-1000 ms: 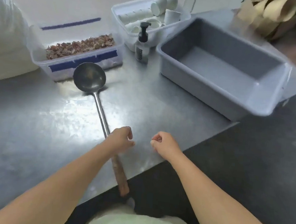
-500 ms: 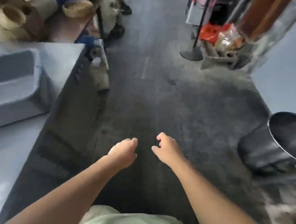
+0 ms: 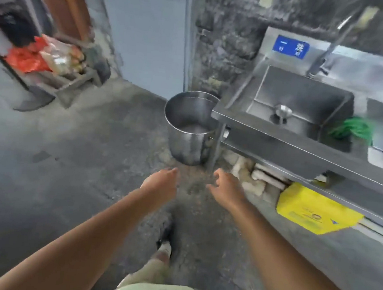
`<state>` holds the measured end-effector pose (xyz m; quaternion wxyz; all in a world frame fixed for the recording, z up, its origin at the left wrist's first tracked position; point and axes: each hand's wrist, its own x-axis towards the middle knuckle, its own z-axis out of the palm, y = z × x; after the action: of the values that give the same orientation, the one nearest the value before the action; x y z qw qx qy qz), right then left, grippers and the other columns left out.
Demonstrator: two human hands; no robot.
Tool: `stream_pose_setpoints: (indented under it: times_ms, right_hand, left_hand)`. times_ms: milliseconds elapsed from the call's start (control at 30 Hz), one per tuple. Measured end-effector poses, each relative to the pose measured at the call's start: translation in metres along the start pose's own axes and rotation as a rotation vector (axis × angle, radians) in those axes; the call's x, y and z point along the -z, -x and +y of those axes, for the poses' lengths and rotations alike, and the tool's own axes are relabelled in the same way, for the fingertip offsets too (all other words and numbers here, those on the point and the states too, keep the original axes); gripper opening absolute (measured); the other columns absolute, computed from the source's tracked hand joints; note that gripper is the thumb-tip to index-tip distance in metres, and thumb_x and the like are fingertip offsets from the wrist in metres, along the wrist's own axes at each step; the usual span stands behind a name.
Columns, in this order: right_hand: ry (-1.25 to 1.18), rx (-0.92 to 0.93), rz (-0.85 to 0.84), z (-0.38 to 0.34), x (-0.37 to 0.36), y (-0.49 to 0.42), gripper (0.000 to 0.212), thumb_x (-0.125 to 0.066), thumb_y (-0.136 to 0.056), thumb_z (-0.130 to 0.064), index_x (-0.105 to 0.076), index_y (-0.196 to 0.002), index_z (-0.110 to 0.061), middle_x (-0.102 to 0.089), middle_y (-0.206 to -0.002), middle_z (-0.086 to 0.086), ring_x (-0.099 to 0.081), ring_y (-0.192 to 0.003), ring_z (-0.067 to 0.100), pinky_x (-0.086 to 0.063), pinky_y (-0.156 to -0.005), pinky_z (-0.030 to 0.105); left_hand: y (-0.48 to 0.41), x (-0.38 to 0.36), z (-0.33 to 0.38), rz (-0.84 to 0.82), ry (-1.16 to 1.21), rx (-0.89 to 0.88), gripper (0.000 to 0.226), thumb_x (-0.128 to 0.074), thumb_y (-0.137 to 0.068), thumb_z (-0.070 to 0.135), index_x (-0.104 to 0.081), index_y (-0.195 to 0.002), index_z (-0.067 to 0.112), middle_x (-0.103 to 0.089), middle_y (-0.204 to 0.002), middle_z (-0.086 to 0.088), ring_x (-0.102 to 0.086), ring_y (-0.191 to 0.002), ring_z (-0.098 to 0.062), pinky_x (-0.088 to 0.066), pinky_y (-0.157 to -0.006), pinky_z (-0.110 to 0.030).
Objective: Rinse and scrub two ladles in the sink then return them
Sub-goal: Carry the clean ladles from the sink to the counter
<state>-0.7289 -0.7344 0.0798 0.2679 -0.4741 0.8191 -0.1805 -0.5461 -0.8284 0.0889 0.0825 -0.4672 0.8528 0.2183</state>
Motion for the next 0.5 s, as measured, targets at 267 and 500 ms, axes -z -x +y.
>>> stream_pose_setpoints:
  times_ms: [267,500]
  right_hand:
    - [0.053,-0.172,0.147,0.034,0.07,-0.142,0.043,-0.063,-0.088,-0.03,-0.053,-0.127,-0.017,-0.064,-0.124,0.006,-0.061,-0.109,0.027,-0.035,-0.073,0.027]
    - [-0.027,-0.331,0.19,0.069,0.142,-0.23,0.051,-0.067,-0.084,-0.035,-0.052,-0.128,-0.014,-0.061,-0.126,0.012,-0.061,-0.113,0.03,-0.051,-0.091,0.039]
  left_hand:
    - [-0.192,0.05,0.072,-0.037,-0.095,-0.292,0.026,-0.057,-0.091,0.019,-0.051,-0.116,0.013,-0.06,-0.118,-0.01,-0.061,-0.108,-0.036,-0.052,-0.086,-0.044]
    - [-0.318,0.087,0.15,-0.06,-0.152,-0.462,0.026,-0.057,-0.094,0.022,-0.051,-0.117,0.011,-0.061,-0.12,-0.011,-0.061,-0.112,-0.035,-0.051,-0.09,-0.045]
